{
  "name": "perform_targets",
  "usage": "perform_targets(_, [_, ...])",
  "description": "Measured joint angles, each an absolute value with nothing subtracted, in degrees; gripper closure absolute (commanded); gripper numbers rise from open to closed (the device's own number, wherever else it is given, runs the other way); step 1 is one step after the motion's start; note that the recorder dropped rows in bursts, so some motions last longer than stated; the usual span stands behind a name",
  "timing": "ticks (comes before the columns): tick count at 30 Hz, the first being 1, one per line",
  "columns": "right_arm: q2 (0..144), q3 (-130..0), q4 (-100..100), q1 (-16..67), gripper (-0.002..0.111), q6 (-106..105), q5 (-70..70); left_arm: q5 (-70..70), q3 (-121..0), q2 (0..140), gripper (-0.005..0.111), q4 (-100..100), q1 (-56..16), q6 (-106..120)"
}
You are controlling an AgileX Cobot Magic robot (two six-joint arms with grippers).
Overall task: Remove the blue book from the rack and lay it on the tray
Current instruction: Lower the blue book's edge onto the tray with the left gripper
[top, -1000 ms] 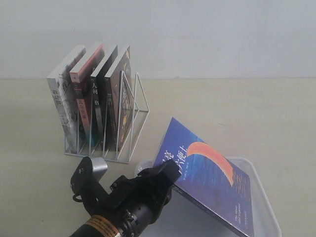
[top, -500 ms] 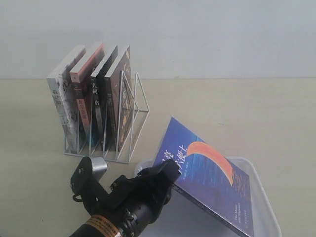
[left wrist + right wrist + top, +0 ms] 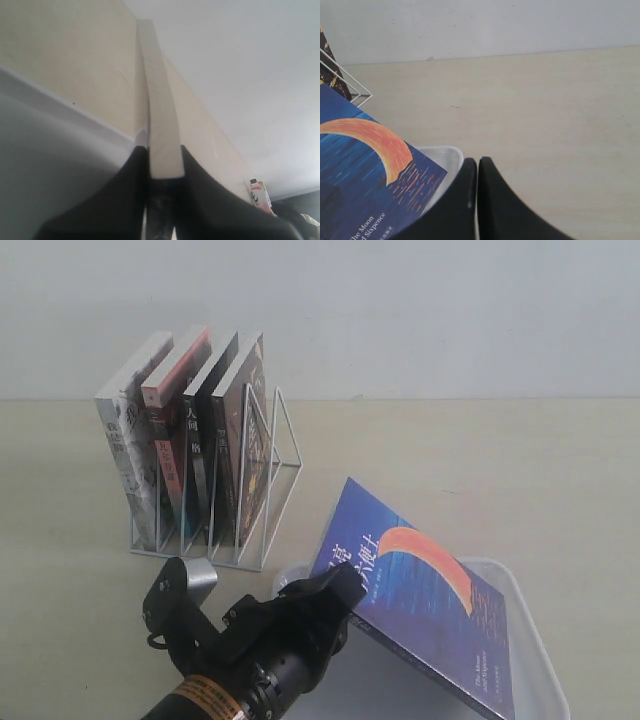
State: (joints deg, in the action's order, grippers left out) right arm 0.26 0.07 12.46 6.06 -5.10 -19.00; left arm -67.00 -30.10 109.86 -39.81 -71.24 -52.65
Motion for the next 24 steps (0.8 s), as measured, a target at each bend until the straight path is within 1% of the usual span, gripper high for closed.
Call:
perform_targets(2, [0.3,0.1,12.5,6.1,0.108,-5.1,-19.0,-67.3,-30.1,109.9,0.069,-39.8,-71.2,-52.6])
perform_targets(4, [0.3,0.1,12.5,6.1,0.108,-5.1,-19.0,-67.8,-30.4,109.9,0.056,-39.8,-71.2,-52.8])
perform_targets(7, [0.3,0.1,12.5,6.1,0.108,-5.1,-19.0,-67.9,-30.5,109.9,0.045,-39.8,-71.2,-52.8])
perform_targets(10, [0.3,0.1,12.5,6.1,0.108,-5.1,-19.0,-67.9,-30.5,109.9,0.043,-39.8,-71.2,-52.8])
perform_targets(15, [0.3,0.1,12.5,6.1,0.108,-5.1,-19.0,-68.0,-30.5,109.9,0.043,-37.3,-71.2,-52.6])
perform_targets(24, [0.3,0.1,12.5,6.1,0.108,-5.1,-19.0,-67.6,-30.1,109.9,0.043,-32.8,-71.2,-45.1])
